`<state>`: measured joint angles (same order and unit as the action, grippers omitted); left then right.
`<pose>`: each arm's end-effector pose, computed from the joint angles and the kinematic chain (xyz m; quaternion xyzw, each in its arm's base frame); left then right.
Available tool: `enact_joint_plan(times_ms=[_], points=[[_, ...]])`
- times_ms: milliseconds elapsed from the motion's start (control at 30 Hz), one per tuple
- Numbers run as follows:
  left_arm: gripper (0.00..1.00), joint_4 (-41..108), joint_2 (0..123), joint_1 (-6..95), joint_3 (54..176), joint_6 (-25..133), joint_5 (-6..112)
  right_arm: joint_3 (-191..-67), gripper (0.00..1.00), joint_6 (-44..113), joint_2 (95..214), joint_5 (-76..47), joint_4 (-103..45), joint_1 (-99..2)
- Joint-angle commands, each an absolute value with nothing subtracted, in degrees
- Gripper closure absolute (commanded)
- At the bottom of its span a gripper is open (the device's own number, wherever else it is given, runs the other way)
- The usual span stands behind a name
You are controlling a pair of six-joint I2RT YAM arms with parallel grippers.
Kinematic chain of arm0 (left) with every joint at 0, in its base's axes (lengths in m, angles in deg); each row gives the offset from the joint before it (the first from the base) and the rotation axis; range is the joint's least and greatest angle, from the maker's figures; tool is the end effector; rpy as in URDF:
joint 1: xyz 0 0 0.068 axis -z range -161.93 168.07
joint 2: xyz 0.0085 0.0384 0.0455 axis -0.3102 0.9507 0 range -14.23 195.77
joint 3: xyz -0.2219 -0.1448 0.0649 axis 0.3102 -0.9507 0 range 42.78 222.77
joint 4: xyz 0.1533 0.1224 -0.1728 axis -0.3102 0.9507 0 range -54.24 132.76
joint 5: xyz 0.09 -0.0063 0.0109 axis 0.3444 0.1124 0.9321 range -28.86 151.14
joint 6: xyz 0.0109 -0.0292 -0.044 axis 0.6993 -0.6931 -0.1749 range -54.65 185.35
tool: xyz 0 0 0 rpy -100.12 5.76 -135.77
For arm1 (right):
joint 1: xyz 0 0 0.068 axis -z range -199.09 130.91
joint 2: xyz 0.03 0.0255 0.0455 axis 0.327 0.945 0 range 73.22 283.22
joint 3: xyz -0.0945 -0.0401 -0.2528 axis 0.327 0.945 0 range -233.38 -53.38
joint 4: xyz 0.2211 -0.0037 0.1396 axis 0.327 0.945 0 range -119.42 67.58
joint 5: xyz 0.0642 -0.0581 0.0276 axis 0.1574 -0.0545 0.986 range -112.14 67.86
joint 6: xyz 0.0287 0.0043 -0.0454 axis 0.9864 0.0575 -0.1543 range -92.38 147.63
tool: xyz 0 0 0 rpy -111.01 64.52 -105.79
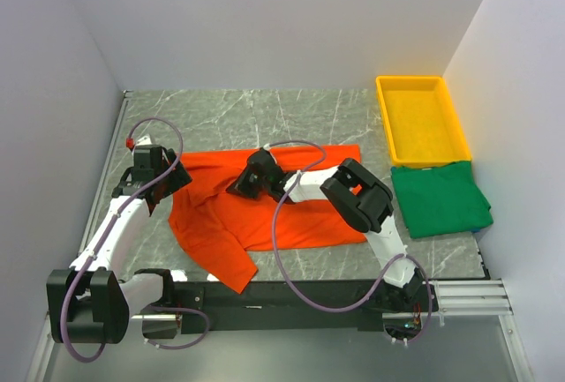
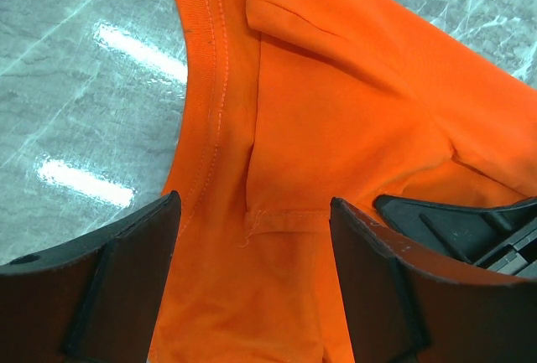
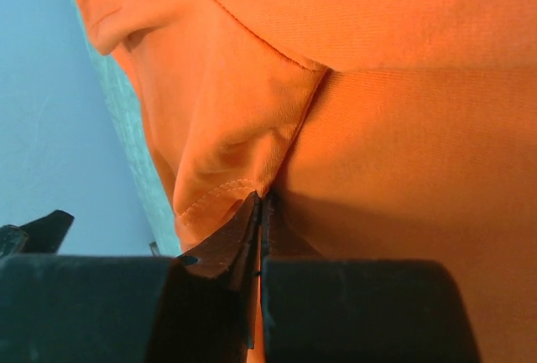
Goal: Fold and stack the t-shirts
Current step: Smooth out wrinkles on the folded tshirt
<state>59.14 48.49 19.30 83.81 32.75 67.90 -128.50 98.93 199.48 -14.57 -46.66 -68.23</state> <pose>0.2260 -0.0007 0.2359 -0.2711 0.8820 -0.0589 0.3809 0.3021 0.3565 0.1123 0.1388 0.8702 0.4361 0.1824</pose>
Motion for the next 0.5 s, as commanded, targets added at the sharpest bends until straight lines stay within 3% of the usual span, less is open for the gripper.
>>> enact_joint_plan(times_ms=[0,467], points=[[0.23,57.6,47.2,19.5,84.2,33.3,67.7,-130.5,0.99,95.4,195.9,-15.8,-44.1,-68.6],[0.23,57.9,47.8,19.5,84.1,33.5,68.4,-131.3,0.99,89.1,191.3,-14.6,-38.2,-67.7]])
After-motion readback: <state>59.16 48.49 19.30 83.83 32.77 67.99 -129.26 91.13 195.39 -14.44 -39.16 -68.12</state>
